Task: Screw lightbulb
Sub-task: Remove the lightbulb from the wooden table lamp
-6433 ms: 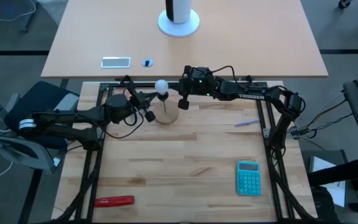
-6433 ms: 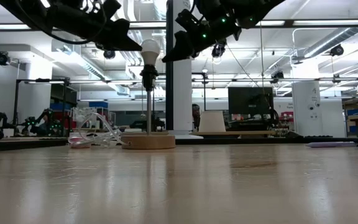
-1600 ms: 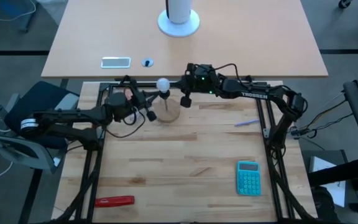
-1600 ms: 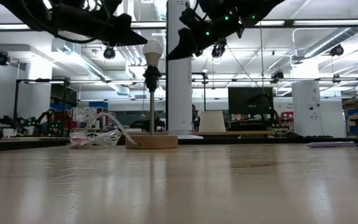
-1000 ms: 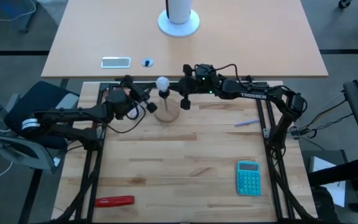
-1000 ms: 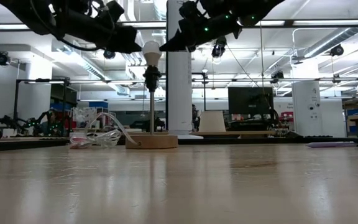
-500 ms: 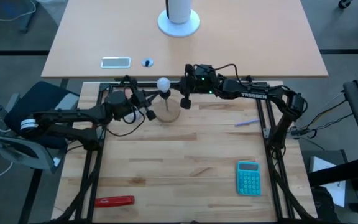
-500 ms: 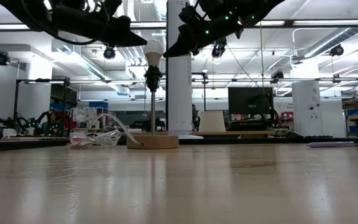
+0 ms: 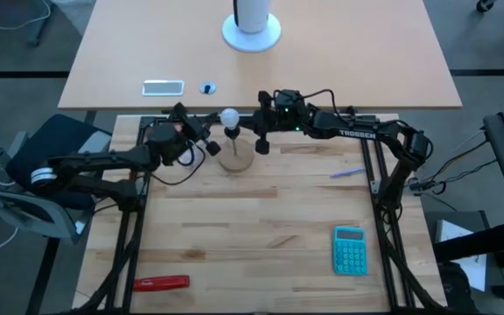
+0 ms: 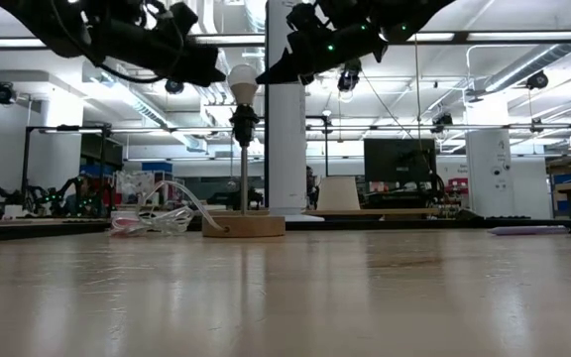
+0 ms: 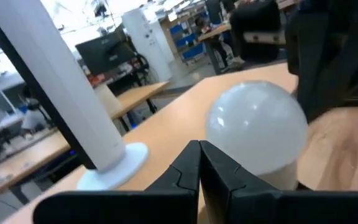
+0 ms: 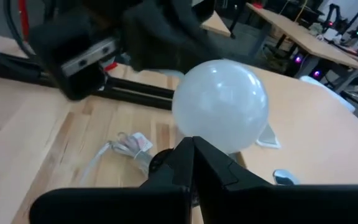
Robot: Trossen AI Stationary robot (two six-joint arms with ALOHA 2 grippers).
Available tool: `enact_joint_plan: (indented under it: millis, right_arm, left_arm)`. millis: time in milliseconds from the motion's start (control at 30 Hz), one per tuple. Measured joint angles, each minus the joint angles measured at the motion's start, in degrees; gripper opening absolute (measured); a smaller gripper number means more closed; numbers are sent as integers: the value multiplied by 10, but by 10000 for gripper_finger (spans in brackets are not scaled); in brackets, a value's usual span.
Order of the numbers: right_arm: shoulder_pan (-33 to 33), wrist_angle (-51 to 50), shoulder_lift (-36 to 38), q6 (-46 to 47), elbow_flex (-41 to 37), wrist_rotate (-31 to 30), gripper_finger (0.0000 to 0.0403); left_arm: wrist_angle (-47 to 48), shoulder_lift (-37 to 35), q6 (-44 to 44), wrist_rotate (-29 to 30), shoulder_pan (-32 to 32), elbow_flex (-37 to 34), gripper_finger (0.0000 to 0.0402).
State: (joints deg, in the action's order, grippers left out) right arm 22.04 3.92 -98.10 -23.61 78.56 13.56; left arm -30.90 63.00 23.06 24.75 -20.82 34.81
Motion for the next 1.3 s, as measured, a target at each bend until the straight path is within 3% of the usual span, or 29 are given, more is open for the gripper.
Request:
enact_joint_plan:
  millis: [267, 400, 567, 800, 967, 1300]
  right_arm:
    - [3, -7, 0, 13, 0, -49, 2]
    - [4, -9, 0, 13, 0, -62, 2]
    - [4, -34, 5, 1, 0, -55, 2]
    - [0, -25, 10, -5, -1, 0, 2]
    - [-3, 6, 7, 5, -1, 0, 2]
    - [-3, -2, 6, 25, -1, -11, 2]
  left_arm:
    - [4, 1, -16, -36, 16, 0, 0]
    - [28, -9, -14, -82, 24, 0, 0]
    - [34, -25, -14, -58, 27, 0, 0]
    - [-1, -22, 4, 28, 17, 0, 0]
    - [-16, -5, 0, 25, 4, 0, 0]
    - [-1, 25, -23, -54, 2, 17, 0]
